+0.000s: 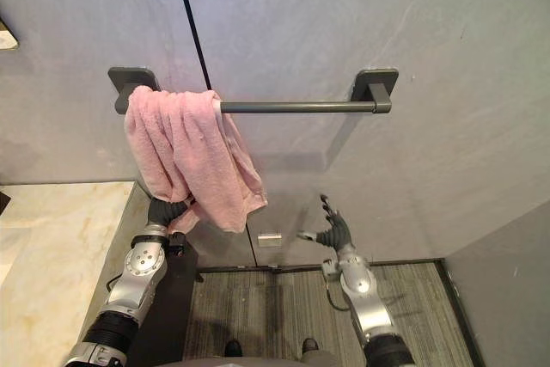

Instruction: Organize washtable

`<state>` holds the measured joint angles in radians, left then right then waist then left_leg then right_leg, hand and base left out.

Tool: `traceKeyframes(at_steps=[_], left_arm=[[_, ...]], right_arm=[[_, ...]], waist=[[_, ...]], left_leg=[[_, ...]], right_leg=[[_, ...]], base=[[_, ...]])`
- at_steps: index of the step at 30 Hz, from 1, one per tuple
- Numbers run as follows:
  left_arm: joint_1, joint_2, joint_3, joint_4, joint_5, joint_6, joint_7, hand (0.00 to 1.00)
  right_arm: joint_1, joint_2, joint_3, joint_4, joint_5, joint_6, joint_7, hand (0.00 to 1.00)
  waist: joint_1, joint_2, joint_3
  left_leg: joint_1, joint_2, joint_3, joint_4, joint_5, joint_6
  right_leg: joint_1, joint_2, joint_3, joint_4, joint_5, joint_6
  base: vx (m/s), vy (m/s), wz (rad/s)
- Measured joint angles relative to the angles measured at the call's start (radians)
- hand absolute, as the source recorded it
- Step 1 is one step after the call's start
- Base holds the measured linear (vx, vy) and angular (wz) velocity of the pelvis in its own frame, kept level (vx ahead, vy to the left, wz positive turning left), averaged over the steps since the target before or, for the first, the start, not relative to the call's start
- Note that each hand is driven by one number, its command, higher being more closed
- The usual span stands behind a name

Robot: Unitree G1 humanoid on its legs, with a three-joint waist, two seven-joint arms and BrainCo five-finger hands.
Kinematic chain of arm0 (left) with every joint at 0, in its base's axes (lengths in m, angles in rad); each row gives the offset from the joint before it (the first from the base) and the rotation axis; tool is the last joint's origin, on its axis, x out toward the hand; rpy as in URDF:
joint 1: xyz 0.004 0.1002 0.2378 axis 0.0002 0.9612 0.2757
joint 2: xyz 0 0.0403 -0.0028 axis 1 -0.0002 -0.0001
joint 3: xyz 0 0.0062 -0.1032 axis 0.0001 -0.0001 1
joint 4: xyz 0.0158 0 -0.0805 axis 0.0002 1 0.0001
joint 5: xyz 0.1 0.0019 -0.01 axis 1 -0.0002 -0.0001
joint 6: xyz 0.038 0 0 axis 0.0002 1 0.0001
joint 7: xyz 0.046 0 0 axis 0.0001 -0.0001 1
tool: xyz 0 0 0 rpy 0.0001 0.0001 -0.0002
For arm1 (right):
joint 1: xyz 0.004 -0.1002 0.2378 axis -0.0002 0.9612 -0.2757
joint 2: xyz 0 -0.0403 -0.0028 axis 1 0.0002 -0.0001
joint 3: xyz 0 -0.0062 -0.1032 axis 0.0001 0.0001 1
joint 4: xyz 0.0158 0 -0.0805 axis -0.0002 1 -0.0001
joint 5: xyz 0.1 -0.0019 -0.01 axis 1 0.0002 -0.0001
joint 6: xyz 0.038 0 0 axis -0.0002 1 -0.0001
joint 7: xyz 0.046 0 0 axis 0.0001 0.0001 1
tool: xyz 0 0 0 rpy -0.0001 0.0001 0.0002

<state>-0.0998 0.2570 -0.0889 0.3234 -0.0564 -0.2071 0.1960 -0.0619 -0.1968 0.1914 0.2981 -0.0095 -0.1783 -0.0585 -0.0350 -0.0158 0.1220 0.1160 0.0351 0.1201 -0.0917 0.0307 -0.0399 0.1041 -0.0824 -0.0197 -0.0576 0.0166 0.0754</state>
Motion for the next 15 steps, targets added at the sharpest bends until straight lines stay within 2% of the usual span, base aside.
traceKeyframes(at_steps=[5,15], left_arm=[[0.002,-0.004,-0.036,-0.017,0.000,-0.003,0.001,1.00],[0.015,-0.053,-0.080,-0.043,-0.001,-0.016,0.001,1.00]], right_arm=[[-0.060,-0.028,0.090,-0.054,0.002,-0.012,0.018,0.00],[-0.163,-0.013,0.191,-0.014,0.012,-0.011,0.014,0.00]], waist=[[0.024,0.000,0.000],[0.034,-0.001,-0.001]], left_leg=[[-0.007,0.000,-0.009,0.005,0.000,0.001],[-0.032,-0.001,-0.053,0.002,0.019,0.005]], right_leg=[[0.000,-0.001,0.001,0.002,0.000,0.000],[0.000,-0.004,-0.038,0.005,-0.001,-0.001]], base=[[-0.04,-0.025,0.05],[-0.04,-0.029,0.13]])
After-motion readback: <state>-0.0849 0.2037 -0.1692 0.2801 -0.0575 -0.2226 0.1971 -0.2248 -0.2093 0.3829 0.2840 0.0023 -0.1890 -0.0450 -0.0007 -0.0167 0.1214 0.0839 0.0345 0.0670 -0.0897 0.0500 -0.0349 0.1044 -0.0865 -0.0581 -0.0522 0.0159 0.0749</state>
